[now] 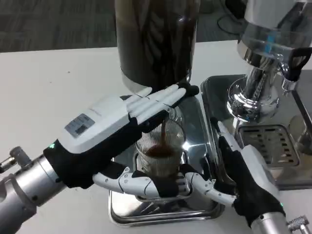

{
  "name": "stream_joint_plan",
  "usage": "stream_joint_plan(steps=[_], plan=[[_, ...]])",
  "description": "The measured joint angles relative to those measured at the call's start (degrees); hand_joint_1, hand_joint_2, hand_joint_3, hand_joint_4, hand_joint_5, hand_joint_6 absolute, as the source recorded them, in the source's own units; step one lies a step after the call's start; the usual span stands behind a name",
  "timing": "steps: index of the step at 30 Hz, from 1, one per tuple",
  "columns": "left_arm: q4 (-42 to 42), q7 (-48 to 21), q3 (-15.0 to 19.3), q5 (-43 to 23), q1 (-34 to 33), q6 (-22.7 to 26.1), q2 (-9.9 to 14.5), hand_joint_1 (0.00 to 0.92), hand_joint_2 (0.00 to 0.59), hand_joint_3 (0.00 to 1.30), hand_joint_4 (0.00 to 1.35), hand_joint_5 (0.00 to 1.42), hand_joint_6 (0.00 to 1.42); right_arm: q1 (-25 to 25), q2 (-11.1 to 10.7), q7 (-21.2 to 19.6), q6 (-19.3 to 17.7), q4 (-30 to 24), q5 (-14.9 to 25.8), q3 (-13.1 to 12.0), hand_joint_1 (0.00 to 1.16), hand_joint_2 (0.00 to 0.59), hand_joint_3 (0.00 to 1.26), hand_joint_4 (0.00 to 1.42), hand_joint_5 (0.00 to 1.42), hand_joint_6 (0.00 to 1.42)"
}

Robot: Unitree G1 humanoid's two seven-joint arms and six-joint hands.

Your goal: Grasp the cup under the faucet to collect the drink, then remove the cup.

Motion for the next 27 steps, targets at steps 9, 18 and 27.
stream_joint_plan(steps=[9,18,27], plan=[[-0.21,0.54,0.15,0.02,0.25,0.05,0.62,0.0,0.113,0.04,0.0,0.08,0.02,-2.32,1.23,-0.03,-7.16,6.19,3.19,-0.36,0.61,0.207,0.0,0.0,0.0,0.08],[-0.72,0.66,0.37,-0.05,0.57,0.59,0.88,0.0,0.114,0.04,0.0,0.08,0.02,-4.4,2.43,1.04,-7.83,8.73,3.42,0.07,0.61,0.207,0.0,0.0,0.0,0.09],[-1.45,0.95,1.05,0.03,1.6,1.05,0.96,0.0,0.115,0.04,0.0,0.09,0.02,-6.73,2.36,1.83,-8.19,10.66,2.62,0.84,0.62,0.214,0.0,0.0,0.0,0.11]])
